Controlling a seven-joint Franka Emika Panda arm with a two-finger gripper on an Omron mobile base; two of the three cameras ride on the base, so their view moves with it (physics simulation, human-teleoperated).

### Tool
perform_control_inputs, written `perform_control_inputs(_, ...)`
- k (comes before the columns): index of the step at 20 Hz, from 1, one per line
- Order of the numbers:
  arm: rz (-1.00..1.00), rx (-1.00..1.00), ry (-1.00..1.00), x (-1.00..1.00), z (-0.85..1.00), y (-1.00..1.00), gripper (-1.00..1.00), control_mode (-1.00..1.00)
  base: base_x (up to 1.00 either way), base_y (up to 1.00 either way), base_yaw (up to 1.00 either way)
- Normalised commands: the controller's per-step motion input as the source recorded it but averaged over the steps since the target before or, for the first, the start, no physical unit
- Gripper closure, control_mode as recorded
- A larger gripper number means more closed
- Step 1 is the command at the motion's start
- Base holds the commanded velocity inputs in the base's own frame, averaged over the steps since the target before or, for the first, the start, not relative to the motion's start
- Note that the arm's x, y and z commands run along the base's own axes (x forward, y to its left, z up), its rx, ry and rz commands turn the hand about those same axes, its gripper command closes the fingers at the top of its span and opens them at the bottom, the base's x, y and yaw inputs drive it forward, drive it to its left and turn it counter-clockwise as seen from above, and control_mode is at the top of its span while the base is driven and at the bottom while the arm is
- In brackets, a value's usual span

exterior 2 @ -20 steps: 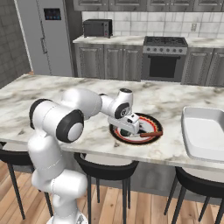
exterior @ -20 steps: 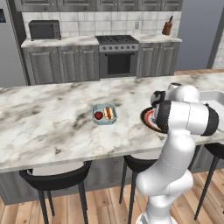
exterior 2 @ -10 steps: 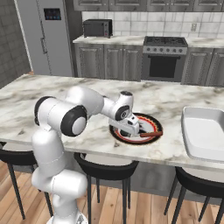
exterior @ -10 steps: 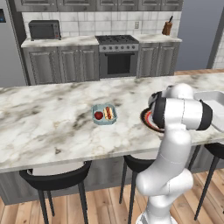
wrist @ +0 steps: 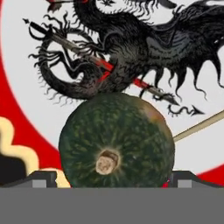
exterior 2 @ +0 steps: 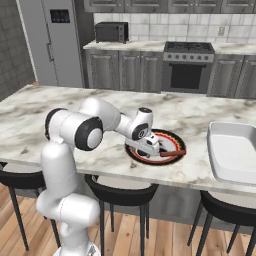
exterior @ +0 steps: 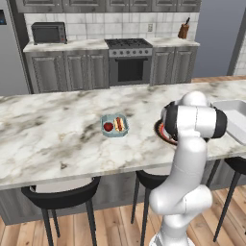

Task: Place one cooked food and one vegetable from the large plate to each tupperware container.

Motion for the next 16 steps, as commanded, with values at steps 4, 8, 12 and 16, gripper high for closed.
perform_control_inputs(4, 0.0, 0.0, -0.02, 0.27, -0.1, -0.09, -1.0, -1.0, 0.0, 0.0, 0.0)
perform_control_inputs(8, 0.0, 0.0, 0.0, 0.24, -0.06, -0.05, 1.0, -1.0, 0.0, 0.0, 0.0)
perform_control_inputs(12, 0.0, 0.01, -0.01, 0.12, -0.05, -0.18, 1.0, -1.0, 0.0, 0.0, 0.0)
perform_control_inputs(16, 0.0, 0.0, -0.02, 0.02, -0.07, -0.02, 1.0, -1.0, 0.0, 0.0, 0.0)
